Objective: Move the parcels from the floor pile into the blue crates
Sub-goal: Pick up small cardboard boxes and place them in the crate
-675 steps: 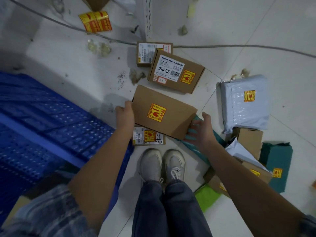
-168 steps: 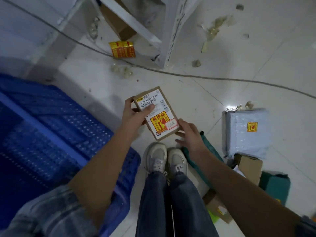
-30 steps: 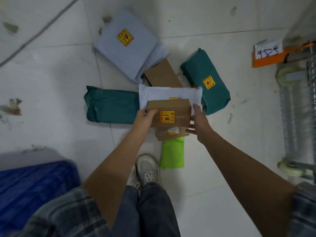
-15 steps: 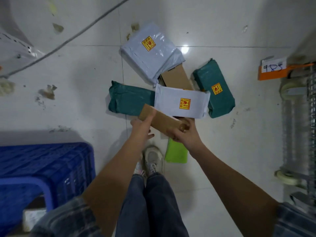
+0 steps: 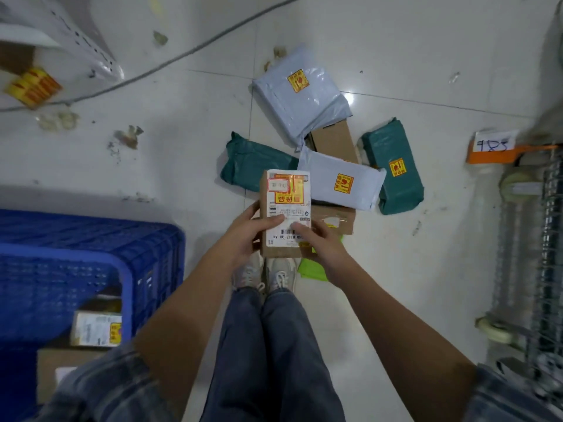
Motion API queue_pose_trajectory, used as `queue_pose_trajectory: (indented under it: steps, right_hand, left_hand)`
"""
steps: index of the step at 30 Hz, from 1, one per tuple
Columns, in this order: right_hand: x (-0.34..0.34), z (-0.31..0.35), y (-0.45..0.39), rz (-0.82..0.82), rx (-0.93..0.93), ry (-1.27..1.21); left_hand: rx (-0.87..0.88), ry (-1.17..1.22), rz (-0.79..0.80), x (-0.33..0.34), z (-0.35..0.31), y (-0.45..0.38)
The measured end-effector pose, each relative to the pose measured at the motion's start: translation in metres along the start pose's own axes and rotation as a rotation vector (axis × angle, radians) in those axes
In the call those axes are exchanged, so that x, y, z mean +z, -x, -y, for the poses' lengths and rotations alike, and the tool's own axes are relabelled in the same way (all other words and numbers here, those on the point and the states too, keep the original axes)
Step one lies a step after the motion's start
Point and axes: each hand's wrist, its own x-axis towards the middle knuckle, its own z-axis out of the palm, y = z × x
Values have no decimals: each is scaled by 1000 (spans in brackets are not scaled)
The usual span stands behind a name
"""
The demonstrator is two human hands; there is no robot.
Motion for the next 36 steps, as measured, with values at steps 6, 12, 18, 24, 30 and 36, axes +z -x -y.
queue_pose_trajectory:
  steps: [6, 12, 18, 24, 30, 36]
  right_hand:
    - [41, 21, 28, 63, -43, -108]
    - [107, 32, 55, 169, -120, -38]
    - [168, 26, 70, 264, -125, 51]
    - [231, 20, 79, 393, -151, 553]
    - [334, -9, 94, 492, -129, 854]
    - [405, -45, 82, 450, -170, 959]
  left_hand:
    - [56, 85, -68, -26, 1, 50]
    - [179, 349, -213, -67, 5, 105]
    - [317, 620, -339, -141, 22, 148]
    - [340, 659, -423, -239, 65, 193]
    - [348, 976, -494, -306, 90, 219]
    - [336, 875, -514, -325, 104, 201]
